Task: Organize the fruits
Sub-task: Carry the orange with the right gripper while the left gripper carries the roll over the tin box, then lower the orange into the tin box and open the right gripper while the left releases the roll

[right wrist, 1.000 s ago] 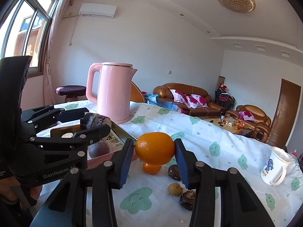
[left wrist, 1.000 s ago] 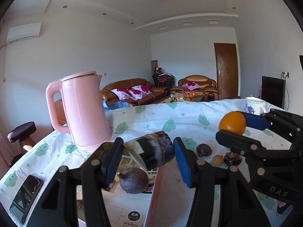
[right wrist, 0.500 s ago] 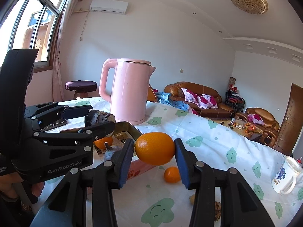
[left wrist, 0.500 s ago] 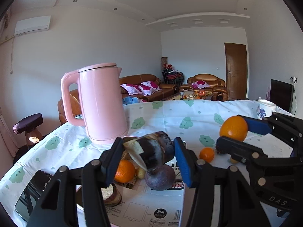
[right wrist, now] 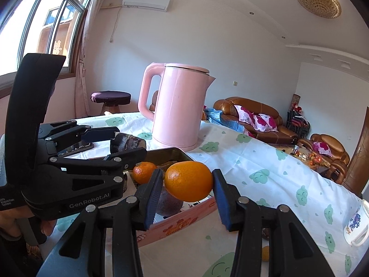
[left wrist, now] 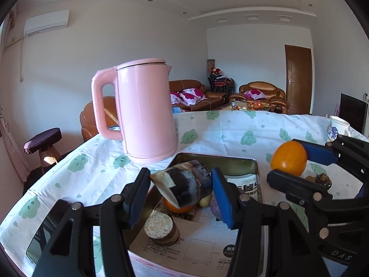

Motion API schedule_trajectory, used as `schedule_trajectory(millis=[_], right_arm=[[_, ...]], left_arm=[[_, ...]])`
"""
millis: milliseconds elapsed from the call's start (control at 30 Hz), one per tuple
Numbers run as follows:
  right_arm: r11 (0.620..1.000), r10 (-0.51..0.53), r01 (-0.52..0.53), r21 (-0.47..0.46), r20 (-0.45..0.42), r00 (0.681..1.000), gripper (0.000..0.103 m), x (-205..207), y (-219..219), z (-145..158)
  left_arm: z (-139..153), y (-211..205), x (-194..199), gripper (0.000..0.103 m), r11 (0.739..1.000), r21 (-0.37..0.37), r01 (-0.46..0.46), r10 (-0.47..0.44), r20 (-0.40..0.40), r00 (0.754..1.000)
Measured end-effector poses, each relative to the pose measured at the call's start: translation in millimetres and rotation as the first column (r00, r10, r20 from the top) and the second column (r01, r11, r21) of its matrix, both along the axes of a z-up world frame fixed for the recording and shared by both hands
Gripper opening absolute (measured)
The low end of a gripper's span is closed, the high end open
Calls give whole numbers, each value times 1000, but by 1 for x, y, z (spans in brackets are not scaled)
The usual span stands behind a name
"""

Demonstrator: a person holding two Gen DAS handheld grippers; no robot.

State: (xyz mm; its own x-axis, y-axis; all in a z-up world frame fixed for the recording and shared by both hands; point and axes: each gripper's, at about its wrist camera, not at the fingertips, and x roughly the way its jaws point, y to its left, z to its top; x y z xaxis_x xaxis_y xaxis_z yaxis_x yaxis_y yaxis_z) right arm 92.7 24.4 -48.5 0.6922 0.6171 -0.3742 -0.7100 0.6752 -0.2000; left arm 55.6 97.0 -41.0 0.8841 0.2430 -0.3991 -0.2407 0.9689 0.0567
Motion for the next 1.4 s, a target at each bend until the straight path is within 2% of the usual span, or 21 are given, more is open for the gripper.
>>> schedule_trajectory(millis=[733,1067,1400], right_arm=[[998,39,-43,-55,-60,997,46,2,30,-19],[994,54,-65,-91,-115,992,46,8,37,-24],[976,68,-90,-198,-114,991,46,3,54,-35]], left_arm=[[-11,17,5,56,1000,7,-14,14,-91,996],[-16,19,11,56,1000,22,-10,13,-147,989],[-18,20,14,56,1000,20,4,-1,-174,985]])
